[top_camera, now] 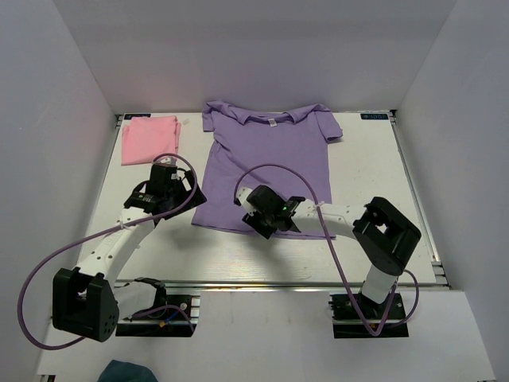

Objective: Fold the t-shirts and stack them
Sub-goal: Flatten out the tshirt

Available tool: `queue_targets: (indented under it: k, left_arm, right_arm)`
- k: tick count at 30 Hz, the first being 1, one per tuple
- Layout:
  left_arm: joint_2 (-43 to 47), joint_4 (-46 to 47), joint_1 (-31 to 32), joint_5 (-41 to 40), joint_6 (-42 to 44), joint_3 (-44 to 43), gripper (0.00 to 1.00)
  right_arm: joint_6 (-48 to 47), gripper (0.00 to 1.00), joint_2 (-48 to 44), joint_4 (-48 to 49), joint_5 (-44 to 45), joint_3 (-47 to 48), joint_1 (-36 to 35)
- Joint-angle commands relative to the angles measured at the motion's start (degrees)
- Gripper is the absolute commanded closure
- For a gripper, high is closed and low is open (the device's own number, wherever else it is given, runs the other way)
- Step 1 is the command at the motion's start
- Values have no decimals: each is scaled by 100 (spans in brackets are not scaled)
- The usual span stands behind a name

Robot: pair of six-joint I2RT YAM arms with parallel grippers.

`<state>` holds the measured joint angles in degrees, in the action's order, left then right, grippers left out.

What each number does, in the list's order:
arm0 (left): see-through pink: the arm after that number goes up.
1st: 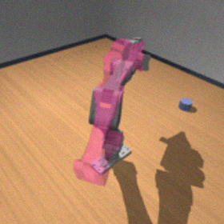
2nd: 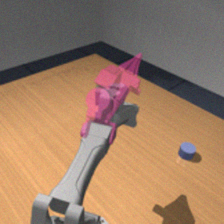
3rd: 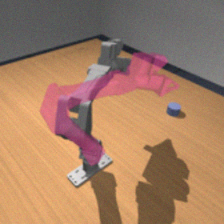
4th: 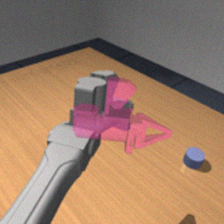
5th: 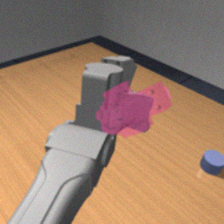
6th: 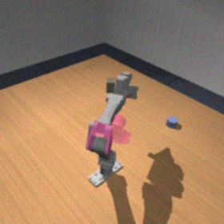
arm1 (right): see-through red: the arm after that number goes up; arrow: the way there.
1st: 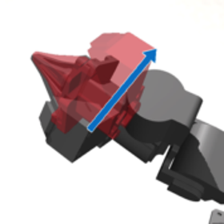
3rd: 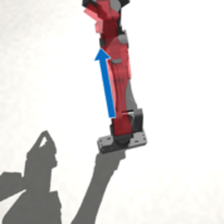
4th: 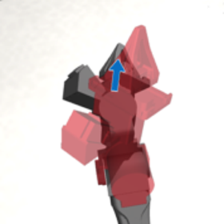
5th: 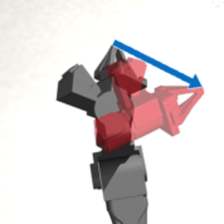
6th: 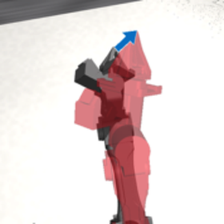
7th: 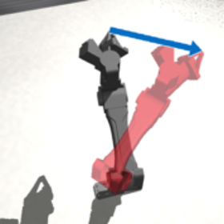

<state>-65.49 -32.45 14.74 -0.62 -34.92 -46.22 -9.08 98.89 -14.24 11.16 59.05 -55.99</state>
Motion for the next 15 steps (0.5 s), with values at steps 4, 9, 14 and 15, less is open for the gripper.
queue_targets:
  k: [4,9,14,15]
  left_arm:
    - [-34,151,2,62,99,34,0]
    - [-139,151,2,62,99,34,0]
    - [-139,151,2,62,99,34,0]
    - [-139,203,2,62,99,34,0]
  right_arm:
    - [196,65,-10,642,369,-87,-53]
    - [302,100,-45,405,107,98,-70]
    - [433,100,-300,-95,-938,177,-123]
    - [477,100,-440,-184,-1027,169,-175]
